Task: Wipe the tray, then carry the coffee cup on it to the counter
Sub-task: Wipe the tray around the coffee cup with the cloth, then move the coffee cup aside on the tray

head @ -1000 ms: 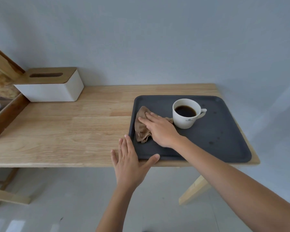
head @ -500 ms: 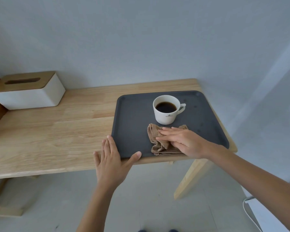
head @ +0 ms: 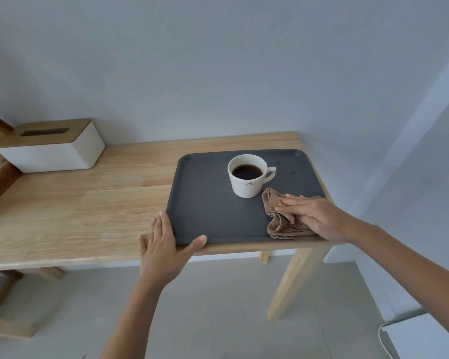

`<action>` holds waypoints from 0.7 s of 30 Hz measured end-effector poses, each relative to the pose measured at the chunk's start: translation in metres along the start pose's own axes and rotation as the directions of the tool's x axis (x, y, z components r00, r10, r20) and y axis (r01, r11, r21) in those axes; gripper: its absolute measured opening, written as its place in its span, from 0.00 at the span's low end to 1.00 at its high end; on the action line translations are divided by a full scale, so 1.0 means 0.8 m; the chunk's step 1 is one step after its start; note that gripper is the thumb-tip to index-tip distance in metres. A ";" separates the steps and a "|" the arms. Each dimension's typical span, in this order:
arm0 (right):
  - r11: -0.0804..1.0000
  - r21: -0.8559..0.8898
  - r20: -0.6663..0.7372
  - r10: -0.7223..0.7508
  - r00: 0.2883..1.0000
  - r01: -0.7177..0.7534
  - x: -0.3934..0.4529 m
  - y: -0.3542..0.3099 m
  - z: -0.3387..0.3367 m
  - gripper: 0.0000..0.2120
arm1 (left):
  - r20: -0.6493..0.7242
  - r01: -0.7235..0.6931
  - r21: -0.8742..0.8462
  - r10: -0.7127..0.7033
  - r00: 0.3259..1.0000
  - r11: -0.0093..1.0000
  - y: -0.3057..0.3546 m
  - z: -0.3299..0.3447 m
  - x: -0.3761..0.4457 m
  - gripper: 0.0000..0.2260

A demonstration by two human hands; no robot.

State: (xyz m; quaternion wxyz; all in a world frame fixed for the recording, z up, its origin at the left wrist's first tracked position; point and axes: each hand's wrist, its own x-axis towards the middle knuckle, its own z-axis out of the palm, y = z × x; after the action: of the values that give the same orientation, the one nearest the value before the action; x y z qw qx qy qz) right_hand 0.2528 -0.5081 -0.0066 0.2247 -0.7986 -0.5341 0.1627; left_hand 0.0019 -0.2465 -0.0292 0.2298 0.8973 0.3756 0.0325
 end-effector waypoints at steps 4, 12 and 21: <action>0.985 0.147 -0.079 0.104 0.991 -0.092 0.009 -0.011 -0.017 0.21 | 0.090 0.029 -0.014 -0.028 0.996 0.999 0.009 -0.014 0.004 0.53; 0.914 0.373 -0.372 0.304 0.877 -0.159 0.071 -0.022 -0.036 0.15 | -0.117 -0.245 -0.265 0.221 0.968 0.933 0.108 -0.019 0.044 0.40; 0.755 0.636 -0.280 0.422 0.862 -0.163 0.104 -0.034 -0.020 0.15 | -0.158 -0.270 -0.516 0.219 0.963 0.813 0.154 0.022 0.090 0.29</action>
State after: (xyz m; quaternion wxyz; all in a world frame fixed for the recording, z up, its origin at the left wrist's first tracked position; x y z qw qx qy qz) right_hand 0.2707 -0.4247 0.0199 0.5391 -0.7786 -0.2627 0.1850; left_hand 0.1391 -0.2792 0.0004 0.4464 0.8363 0.2431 0.2057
